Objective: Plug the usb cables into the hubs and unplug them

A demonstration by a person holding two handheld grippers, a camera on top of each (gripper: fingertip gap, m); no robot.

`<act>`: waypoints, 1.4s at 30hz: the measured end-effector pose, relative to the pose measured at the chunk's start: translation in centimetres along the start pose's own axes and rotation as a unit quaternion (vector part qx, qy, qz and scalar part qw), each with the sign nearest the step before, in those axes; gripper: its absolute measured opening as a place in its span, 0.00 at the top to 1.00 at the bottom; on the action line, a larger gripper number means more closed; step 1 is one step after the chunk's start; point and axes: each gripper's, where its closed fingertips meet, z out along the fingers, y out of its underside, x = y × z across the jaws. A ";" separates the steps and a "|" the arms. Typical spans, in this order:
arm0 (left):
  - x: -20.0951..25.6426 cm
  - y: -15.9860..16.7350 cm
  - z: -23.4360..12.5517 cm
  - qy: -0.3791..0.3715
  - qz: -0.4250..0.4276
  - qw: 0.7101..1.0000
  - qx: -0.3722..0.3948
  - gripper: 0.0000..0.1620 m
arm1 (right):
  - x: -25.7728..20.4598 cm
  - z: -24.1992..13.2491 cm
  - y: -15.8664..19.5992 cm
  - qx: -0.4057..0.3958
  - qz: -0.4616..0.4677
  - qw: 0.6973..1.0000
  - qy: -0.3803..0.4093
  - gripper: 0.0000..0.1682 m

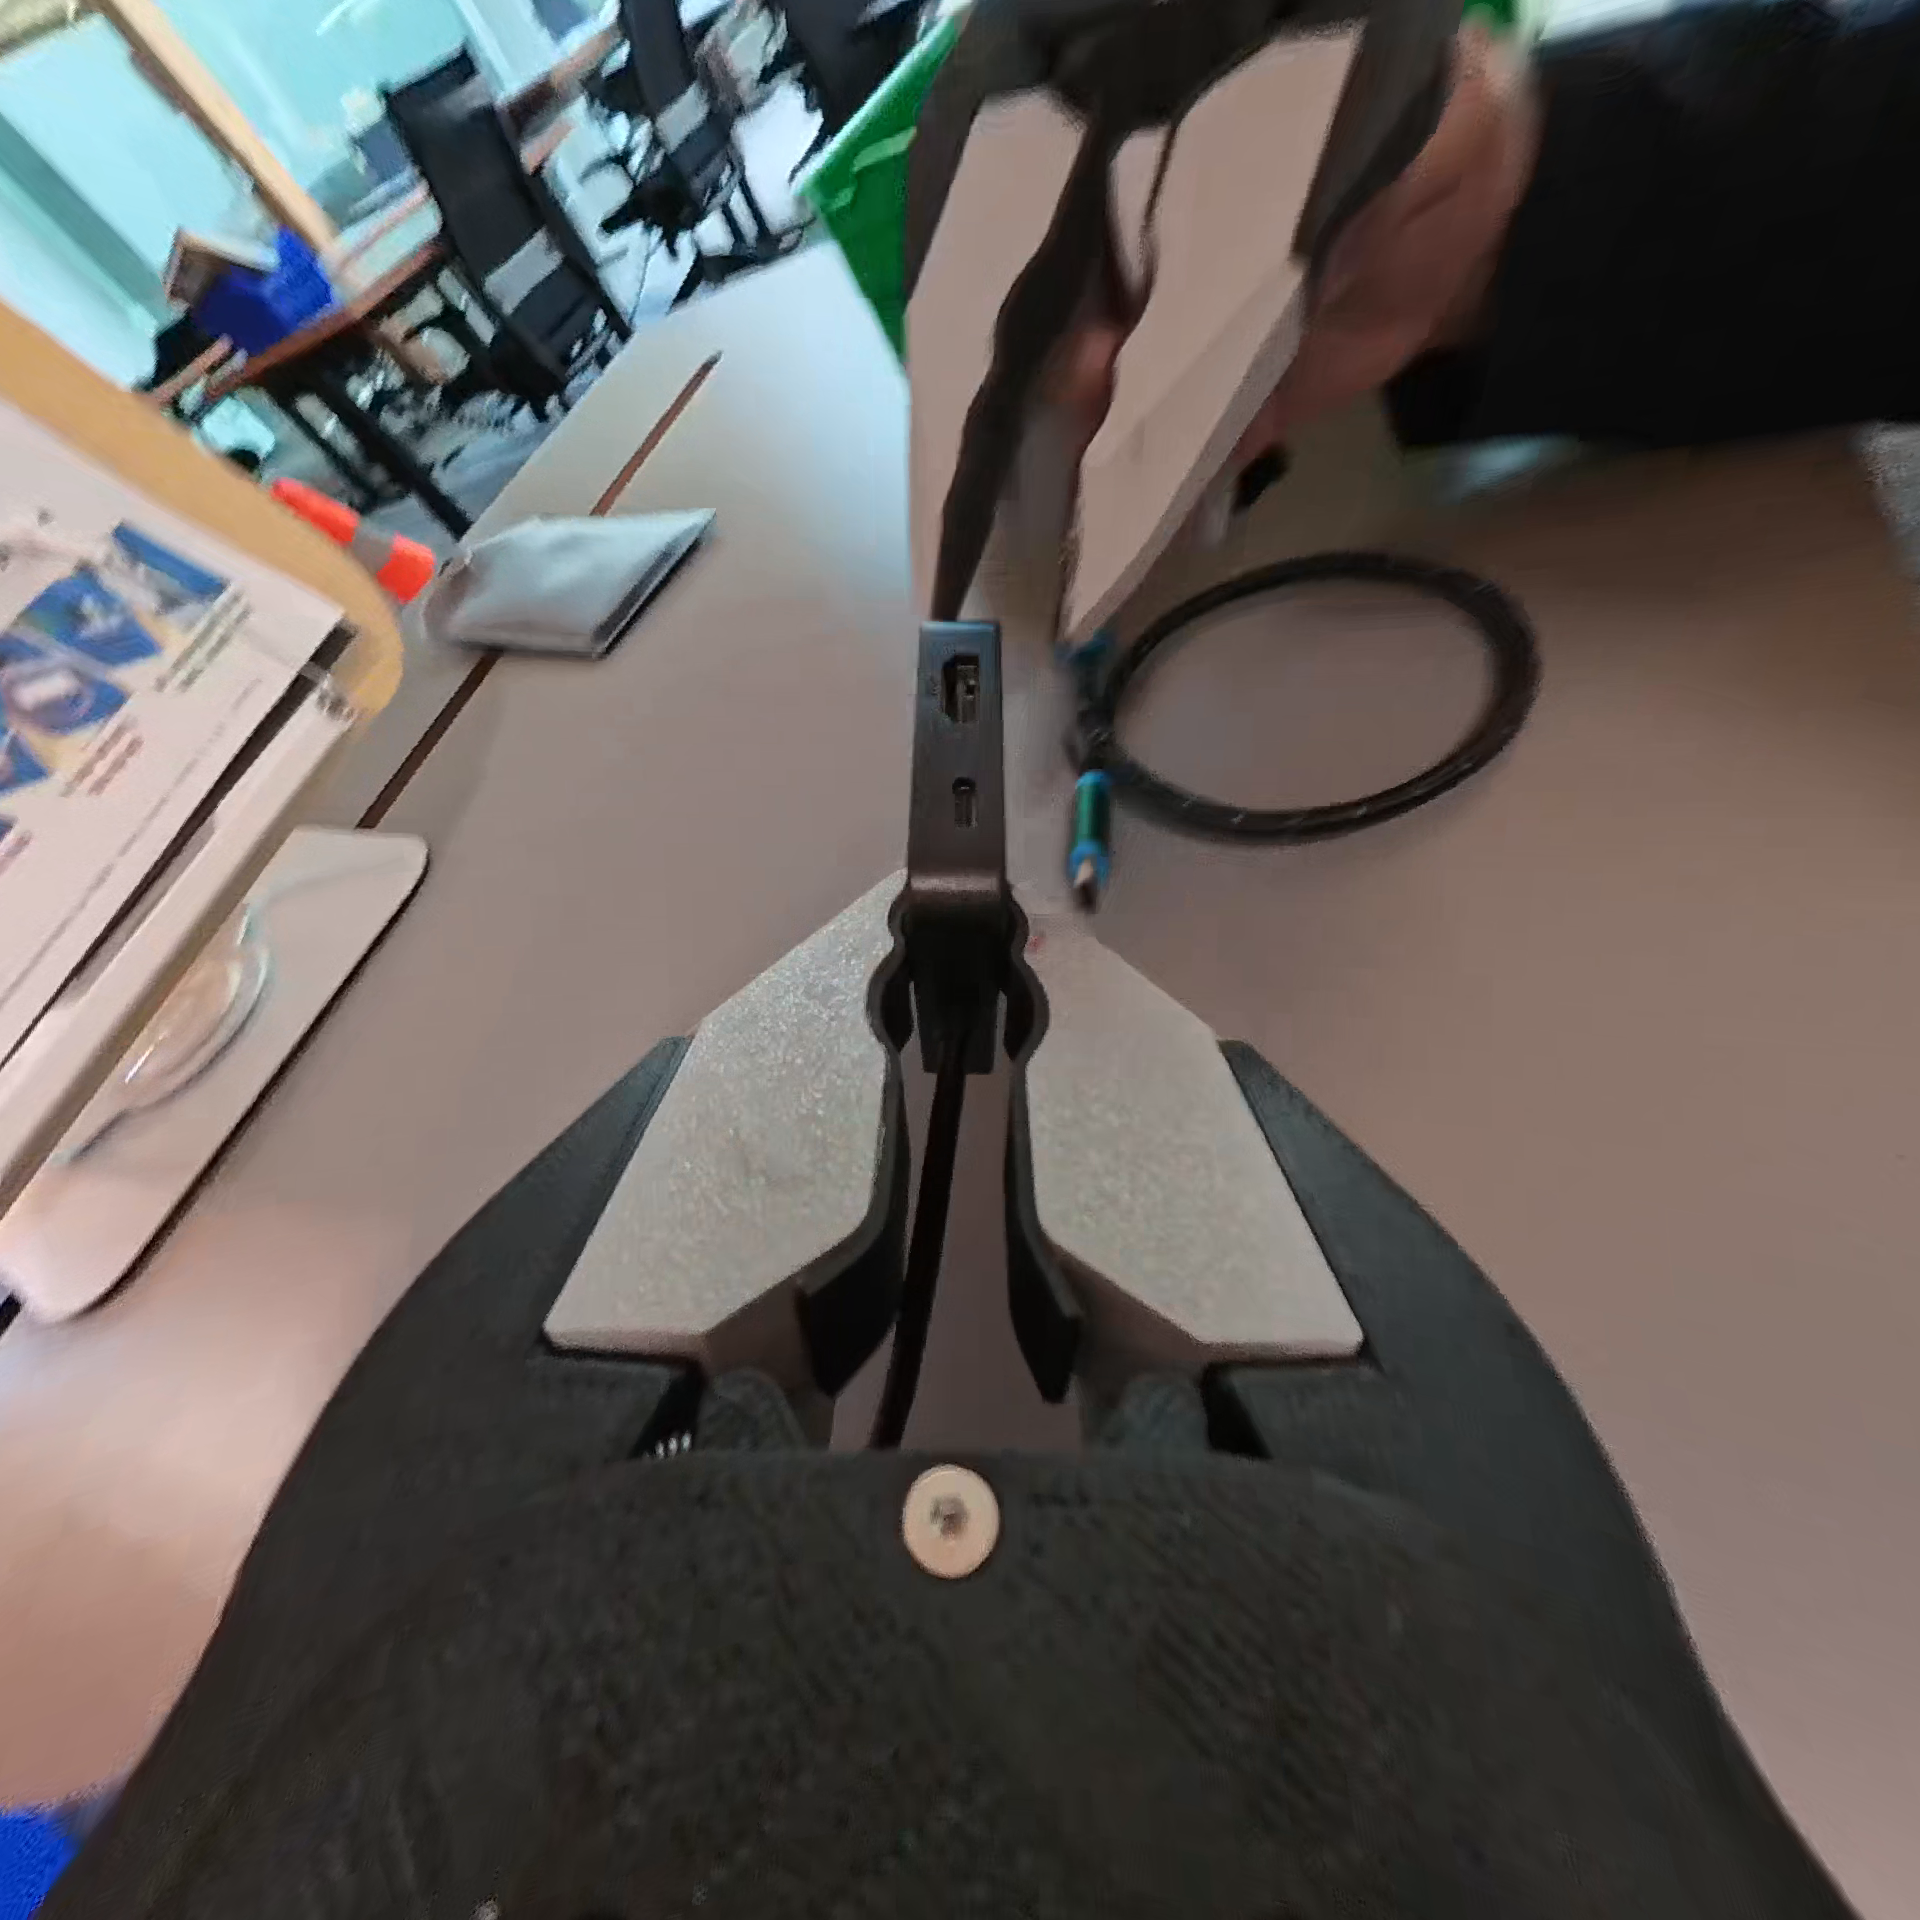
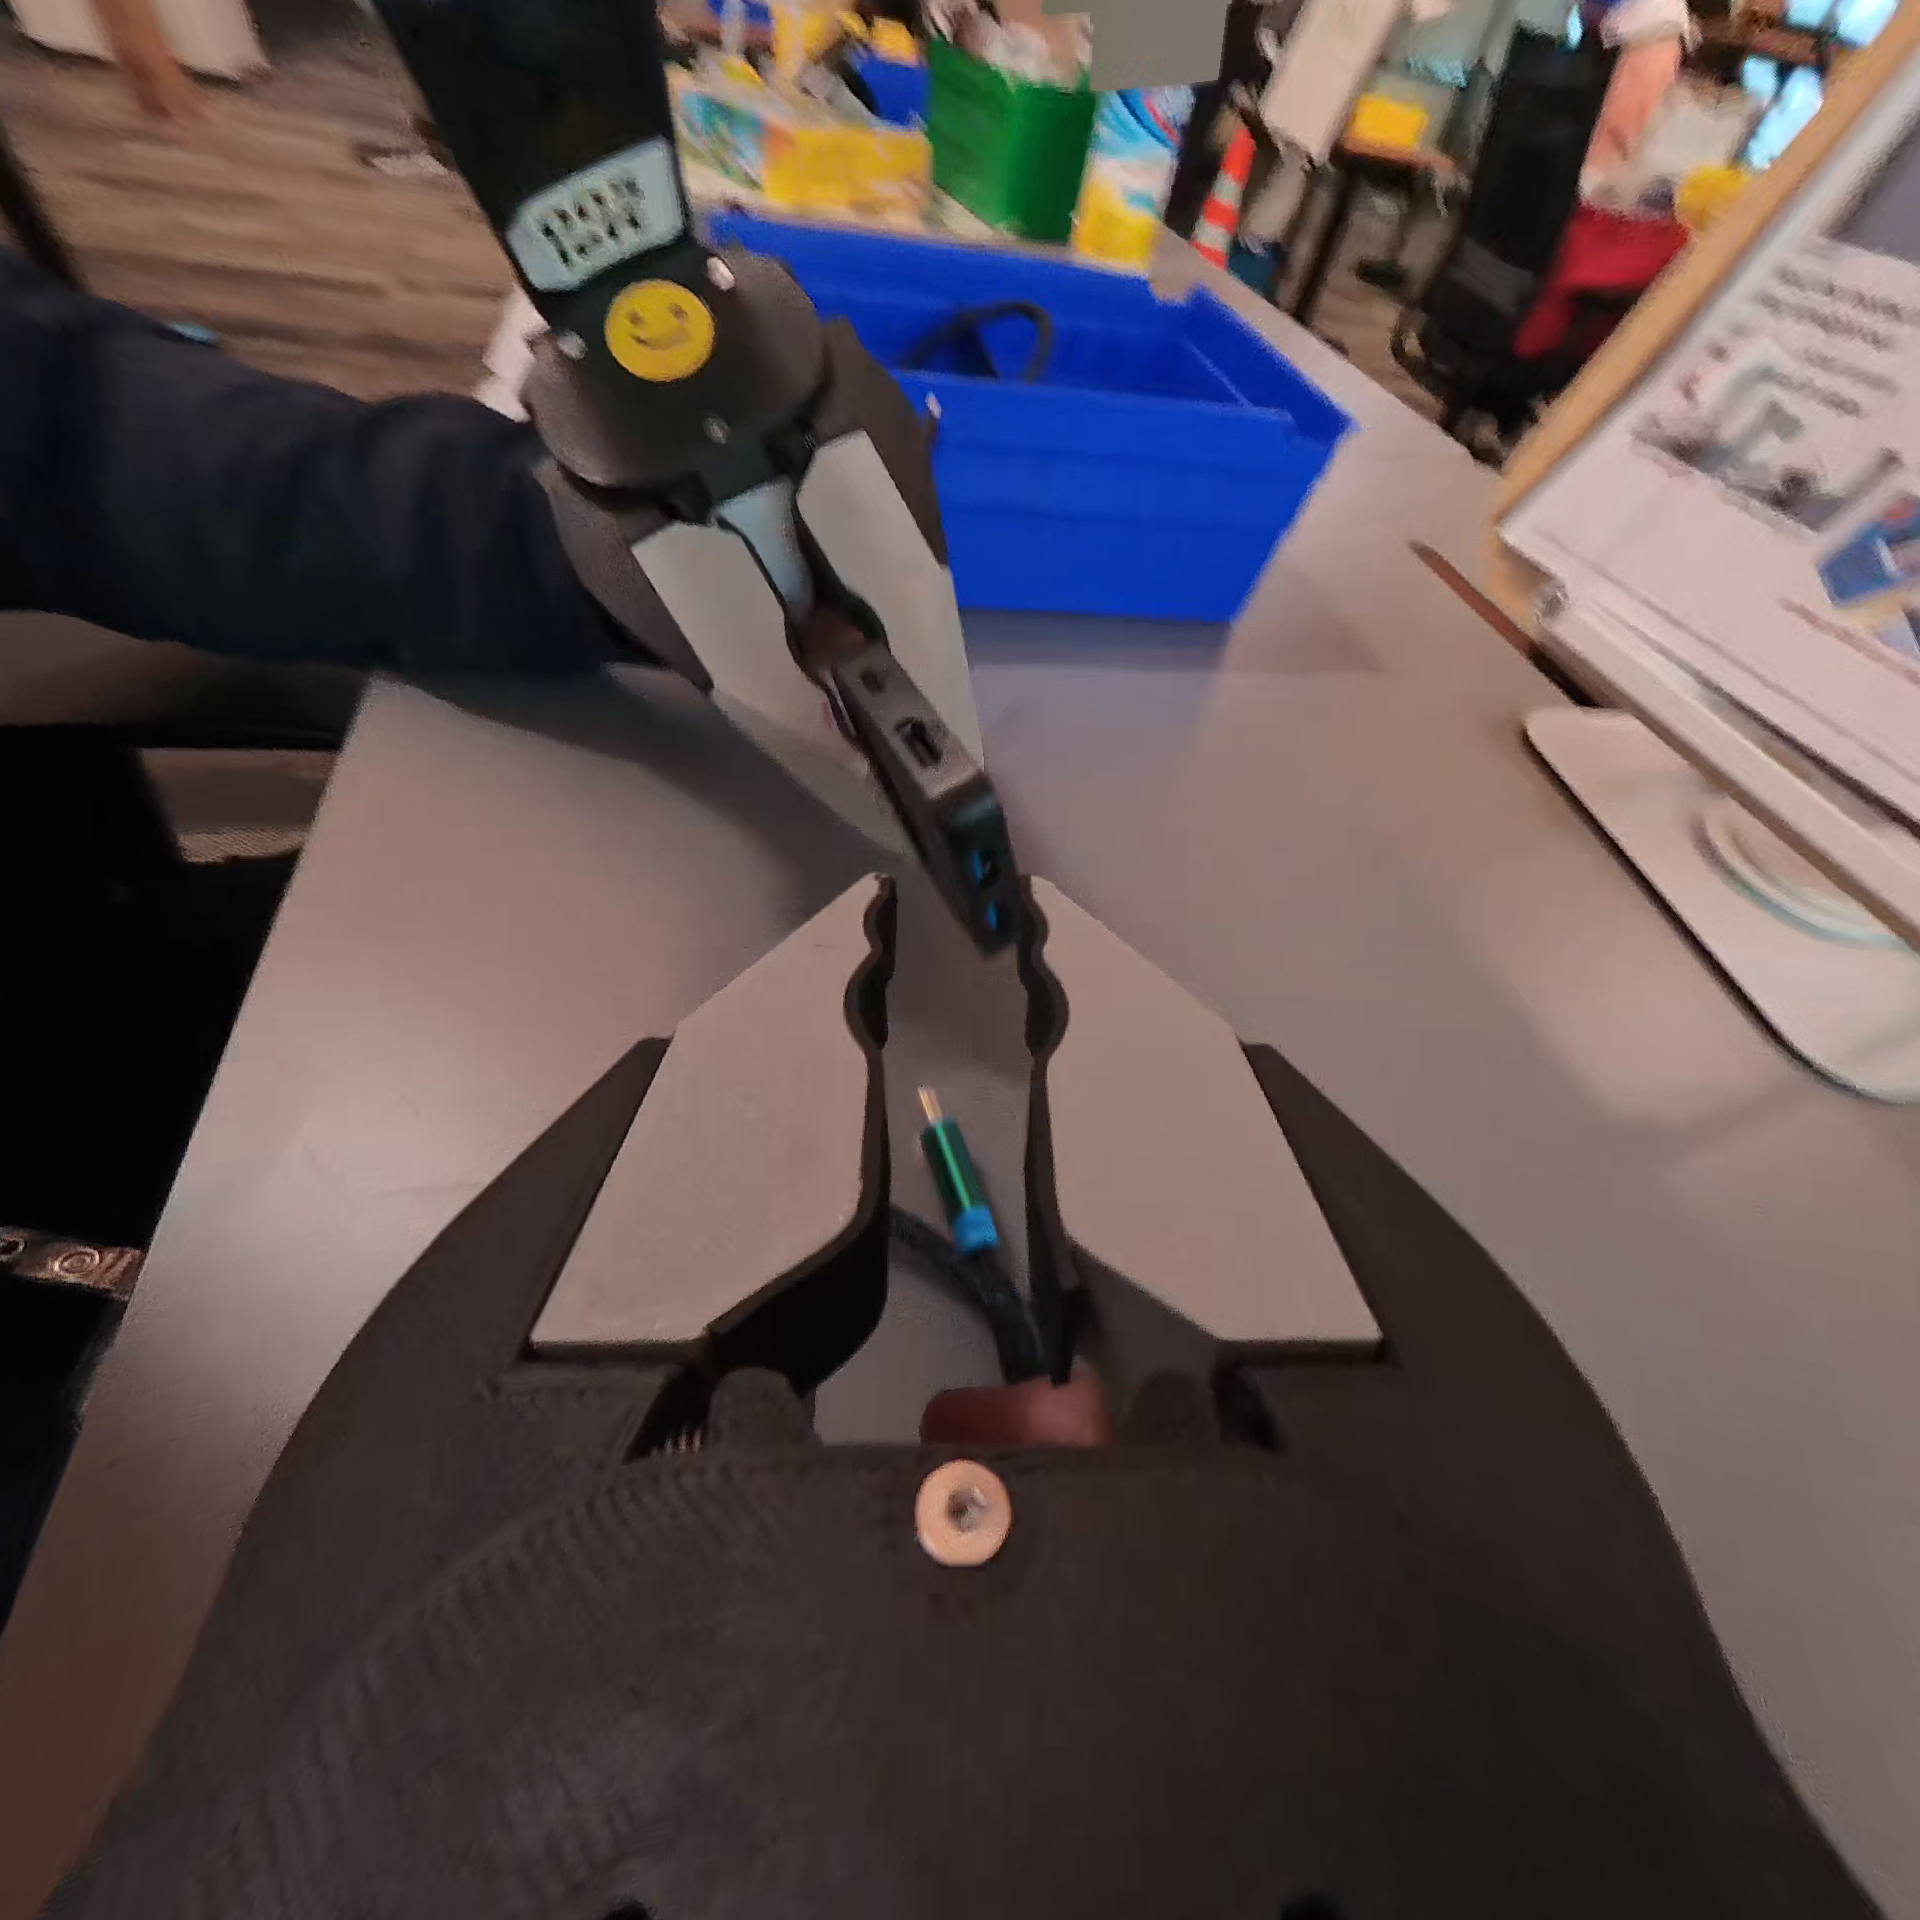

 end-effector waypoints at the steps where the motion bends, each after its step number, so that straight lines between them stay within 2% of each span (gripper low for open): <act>1: -0.7 0.8 0.1 -0.017 0.002 1.000 -0.020 0.93 | 0.4 -0.5 0.7 -0.024 0.010 1.000 0.015 0.88; 6: -2.3 4.5 0.5 -0.077 0.076 0.986 -0.129 0.93 | 0.2 -2.6 6.4 -0.208 0.006 0.976 0.069 0.85; 10: -1.7 4.7 0.9 -0.057 0.087 0.987 -0.126 0.93 | 0.1 -3.5 9.2 -0.293 -0.055 0.949 0.098 0.77; 12: -1.6 4.7 0.8 -0.047 0.078 0.988 -0.121 0.93 | 0.3 -3.2 9.5 -0.304 -0.099 0.943 0.094 0.73; 14: -1.8 5.1 0.7 -0.044 0.078 0.988 -0.126 0.93 | 0.6 -2.5 9.8 -0.307 -0.124 0.941 0.068 0.72; 17: -1.9 5.9 0.6 -0.046 0.093 0.983 -0.149 0.93 | 1.2 -1.1 10.2 -0.307 -0.106 0.946 0.020 0.73; 20: -1.5 5.8 0.7 -0.033 0.089 0.985 -0.144 0.93 | 0.3 0.3 10.2 -0.288 -0.067 0.954 -0.050 0.85; 22: -1.6 5.9 0.7 -0.030 0.081 0.986 -0.143 0.93 | -0.1 0.9 10.0 -0.270 -0.052 0.959 -0.074 0.89; 25: -1.9 6.4 0.6 -0.033 0.077 0.985 -0.154 0.93 | 0.1 0.9 9.8 -0.270 -0.049 0.959 -0.072 0.93; 28: -2.1 6.5 0.6 -0.030 0.057 0.985 -0.163 0.93 | 1.0 0.4 8.5 -0.273 -0.070 0.959 -0.024 0.95; 30: -1.8 6.4 0.6 -0.019 0.037 0.986 -0.164 0.93 | 2.0 -0.3 7.5 -0.298 -0.113 0.947 0.026 0.95; 32: -1.3 6.0 0.9 -0.001 0.019 0.986 -0.163 0.93 | 2.5 -0.8 6.7 -0.340 -0.169 0.923 0.060 0.95; 37: -0.3 5.2 1.5 0.020 -0.003 0.987 -0.162 0.93 | 2.1 -0.8 5.6 -0.430 -0.294 0.851 0.073 0.95; 39: -0.1 5.2 1.6 0.027 -0.012 0.986 -0.163 0.93 | 1.9 -0.5 5.5 -0.445 -0.312 0.837 0.068 0.95; 42: -0.6 5.4 1.3 0.023 -0.027 0.986 -0.162 0.93 | 2.1 -0.2 5.6 -0.444 -0.309 0.839 0.066 0.96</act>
